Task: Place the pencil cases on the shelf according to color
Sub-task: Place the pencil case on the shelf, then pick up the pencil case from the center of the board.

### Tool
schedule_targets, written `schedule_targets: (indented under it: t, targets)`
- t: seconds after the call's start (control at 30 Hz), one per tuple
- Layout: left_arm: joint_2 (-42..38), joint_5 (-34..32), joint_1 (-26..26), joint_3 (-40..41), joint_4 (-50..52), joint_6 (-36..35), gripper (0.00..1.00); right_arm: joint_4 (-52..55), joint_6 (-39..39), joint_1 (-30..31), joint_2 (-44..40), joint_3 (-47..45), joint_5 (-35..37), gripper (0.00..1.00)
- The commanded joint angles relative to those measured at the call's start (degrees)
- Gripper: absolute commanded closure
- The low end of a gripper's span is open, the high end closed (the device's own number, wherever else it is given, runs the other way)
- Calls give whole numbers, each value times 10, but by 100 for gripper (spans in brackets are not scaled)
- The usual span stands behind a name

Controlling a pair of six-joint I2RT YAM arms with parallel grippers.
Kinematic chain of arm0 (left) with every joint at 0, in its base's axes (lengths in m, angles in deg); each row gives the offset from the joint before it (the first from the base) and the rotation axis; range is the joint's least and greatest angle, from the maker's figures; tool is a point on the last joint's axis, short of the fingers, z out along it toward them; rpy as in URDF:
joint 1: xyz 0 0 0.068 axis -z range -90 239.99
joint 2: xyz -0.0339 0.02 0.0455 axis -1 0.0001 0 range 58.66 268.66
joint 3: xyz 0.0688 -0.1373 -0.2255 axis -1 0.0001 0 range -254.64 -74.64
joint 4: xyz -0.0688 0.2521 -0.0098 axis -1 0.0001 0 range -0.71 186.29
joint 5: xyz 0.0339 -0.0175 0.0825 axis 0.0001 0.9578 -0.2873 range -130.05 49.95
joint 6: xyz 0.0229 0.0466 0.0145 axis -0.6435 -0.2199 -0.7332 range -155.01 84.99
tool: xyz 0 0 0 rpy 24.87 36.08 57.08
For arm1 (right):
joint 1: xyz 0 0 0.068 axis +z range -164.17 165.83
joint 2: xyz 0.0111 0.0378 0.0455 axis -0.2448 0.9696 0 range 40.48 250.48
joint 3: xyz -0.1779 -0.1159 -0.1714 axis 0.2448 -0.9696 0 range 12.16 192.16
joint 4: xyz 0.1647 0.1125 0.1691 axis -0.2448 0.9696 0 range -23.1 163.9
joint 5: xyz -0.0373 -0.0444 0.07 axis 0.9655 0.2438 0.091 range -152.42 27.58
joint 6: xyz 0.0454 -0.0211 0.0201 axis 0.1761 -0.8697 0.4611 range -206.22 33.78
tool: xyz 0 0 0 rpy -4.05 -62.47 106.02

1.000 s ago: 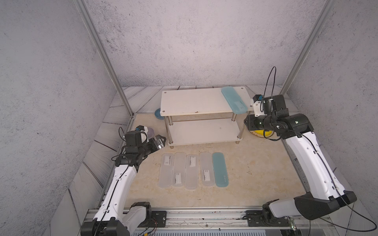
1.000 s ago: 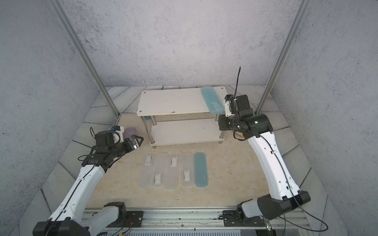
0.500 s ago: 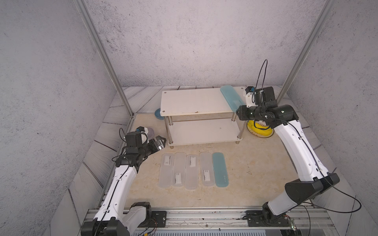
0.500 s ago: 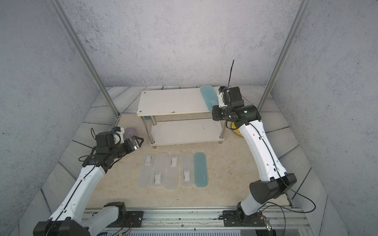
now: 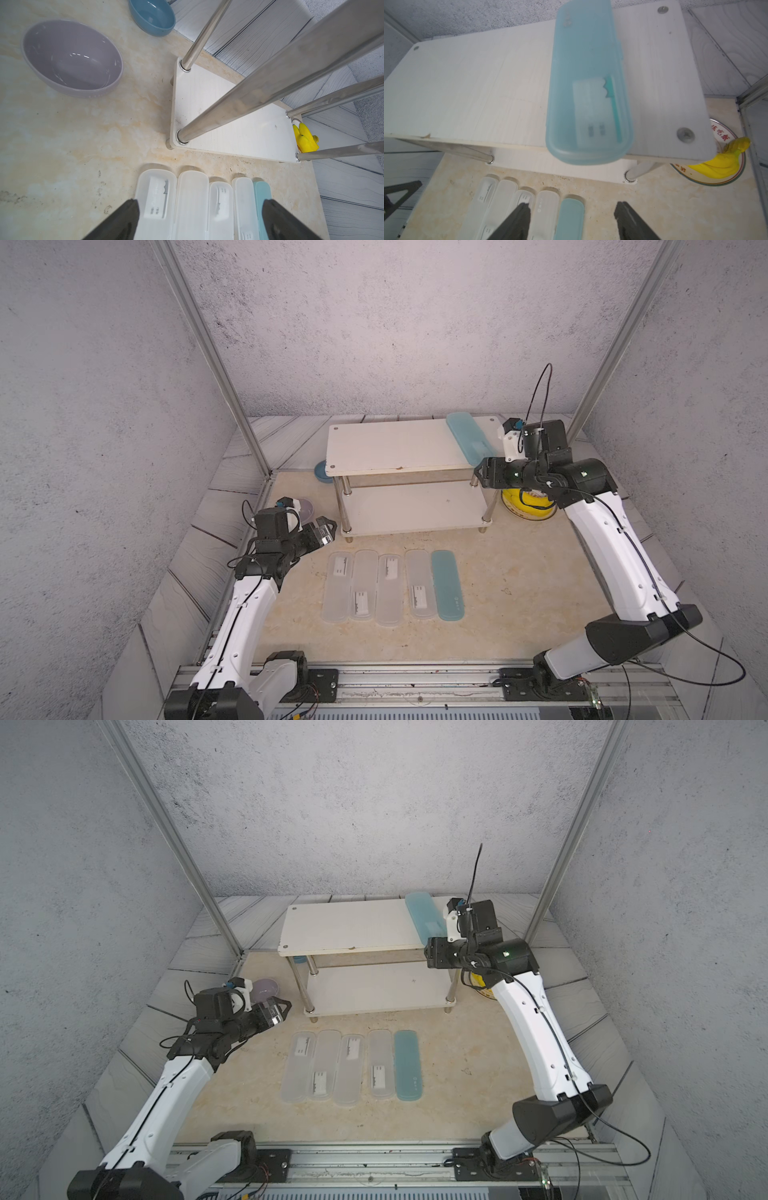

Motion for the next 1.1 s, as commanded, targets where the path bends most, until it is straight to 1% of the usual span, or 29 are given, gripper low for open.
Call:
schedule_targets:
  t: [0.0, 0.1, 0.23, 0.33, 0.4, 0.47, 0.57, 0.7, 0.83, 1.07]
  targets:
    - [9, -8, 2, -18, 4, -24, 2, 63, 16, -1, -70, -39, 13, 23]
    - [20, -8, 3, -27, 7, -32, 1, 74, 27, 0, -115, -113, -4, 19]
    - [19, -11, 2, -28, 13, -37, 2, 73, 72, 11, -164, -235, -19, 16]
    - [14, -14, 1, -24, 12, -37, 1, 34, 126, 53, -197, -333, -16, 14]
    - [13, -15, 3, -24, 11, -36, 1, 5, 163, 89, -202, -387, -7, 14]
    - [15, -15, 2, -24, 10, -37, 1, -25, 194, 119, -196, -434, -12, 13]
    - [17, -12, 3, -25, 11, -37, 1, -72, 233, 139, -172, -493, -30, 13]
    - [13, -12, 3, -24, 13, -37, 1, -139, 251, 184, -143, -554, -13, 13]
    - [11, -13, 2, -23, 12, -38, 2, -182, 251, 201, -98, -588, -12, 13]
    - [10, -14, 2, -22, 13, -37, 1, -217, 237, 225, -34, -603, -1, 12]
